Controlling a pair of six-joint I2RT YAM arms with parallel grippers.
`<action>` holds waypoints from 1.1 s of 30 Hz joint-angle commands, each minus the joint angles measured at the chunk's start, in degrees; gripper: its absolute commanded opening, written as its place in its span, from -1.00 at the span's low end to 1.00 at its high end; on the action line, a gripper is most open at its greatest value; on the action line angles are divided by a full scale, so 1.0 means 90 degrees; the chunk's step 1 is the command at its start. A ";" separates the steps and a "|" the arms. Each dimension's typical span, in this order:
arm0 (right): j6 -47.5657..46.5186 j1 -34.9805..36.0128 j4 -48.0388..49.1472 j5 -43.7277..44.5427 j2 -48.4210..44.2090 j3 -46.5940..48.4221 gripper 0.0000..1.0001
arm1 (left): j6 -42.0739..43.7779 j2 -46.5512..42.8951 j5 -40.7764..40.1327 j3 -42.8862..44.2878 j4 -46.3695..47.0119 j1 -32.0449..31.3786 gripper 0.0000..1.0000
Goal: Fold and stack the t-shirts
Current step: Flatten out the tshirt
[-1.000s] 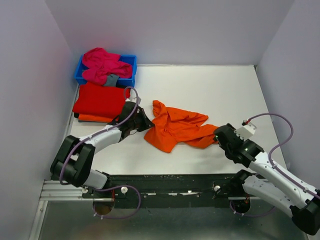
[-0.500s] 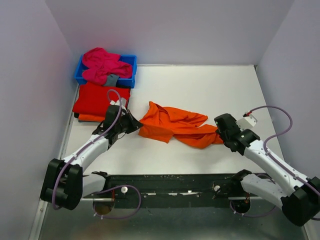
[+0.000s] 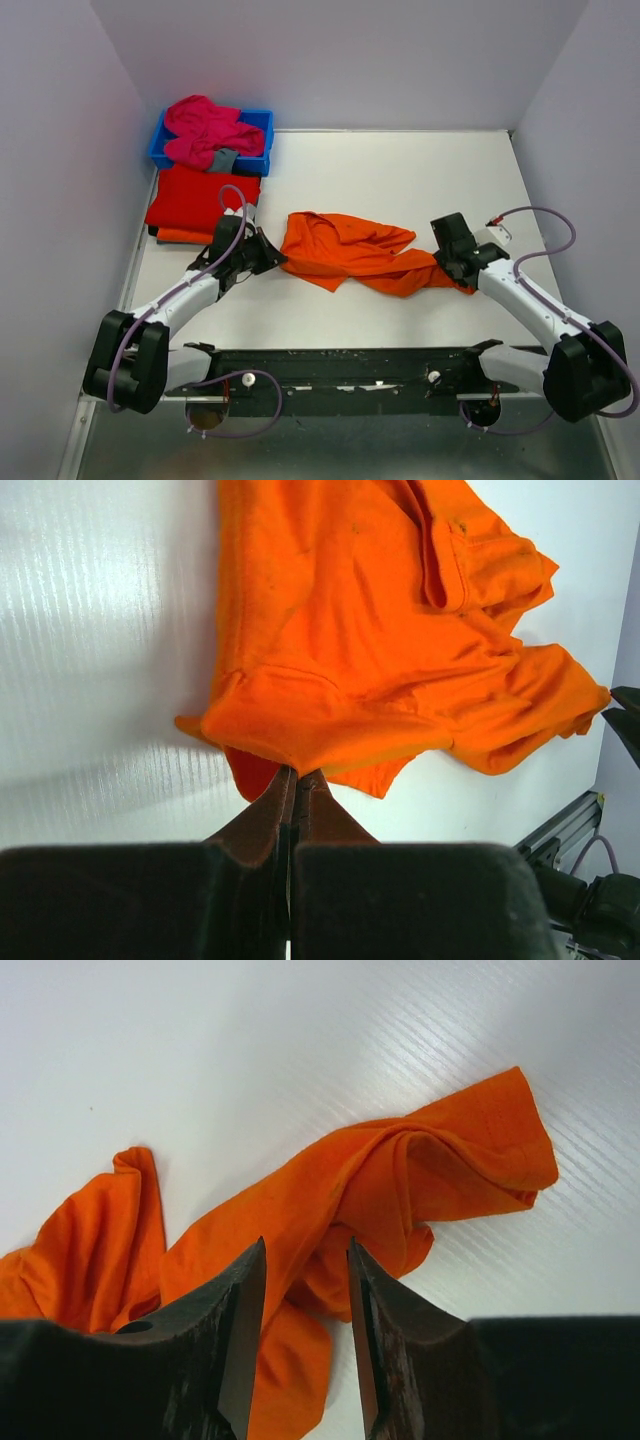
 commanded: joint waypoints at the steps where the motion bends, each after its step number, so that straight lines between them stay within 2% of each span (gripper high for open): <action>1: 0.0217 -0.0128 0.0218 0.0145 0.0252 0.0162 -0.11 | 0.0056 -0.0112 0.0142 0.0104 0.0049 0.0045 -1.00; 7: 0.0139 -0.0304 0.0404 0.0370 0.0623 0.0230 -0.25 | 0.0066 -0.0229 0.0103 0.0182 -0.0078 0.0045 -1.00; 11: 0.0159 -0.0372 0.0424 0.0516 0.0857 0.0376 -0.60 | 0.0075 -0.0278 0.0044 0.0270 -0.0166 0.0045 -1.00; 16: -0.0153 -0.0382 0.0443 0.0857 0.0819 0.0776 -0.77 | -0.0061 0.0053 -0.0122 0.0708 -0.0011 0.0094 -1.00; 19: -0.0505 -0.0382 0.0356 0.1014 0.0896 0.1458 -0.85 | -0.0256 0.0638 0.0024 0.1498 0.0165 0.0181 -1.00; 24: -0.1206 -0.0421 -0.0035 0.1113 0.0926 0.3088 -0.97 | -0.0393 0.1284 0.0190 0.3392 -0.0456 0.0474 -1.00; 30: -0.2408 -0.0421 0.0199 0.0791 0.0243 0.4788 -0.99 | -0.0325 0.0993 0.0162 0.5559 -0.1629 0.0777 -1.00; 33: -0.2819 -0.0431 0.0131 0.0343 -0.0186 0.5298 -0.99 | -0.0140 0.0729 0.0093 0.6537 -0.2381 0.0904 -1.00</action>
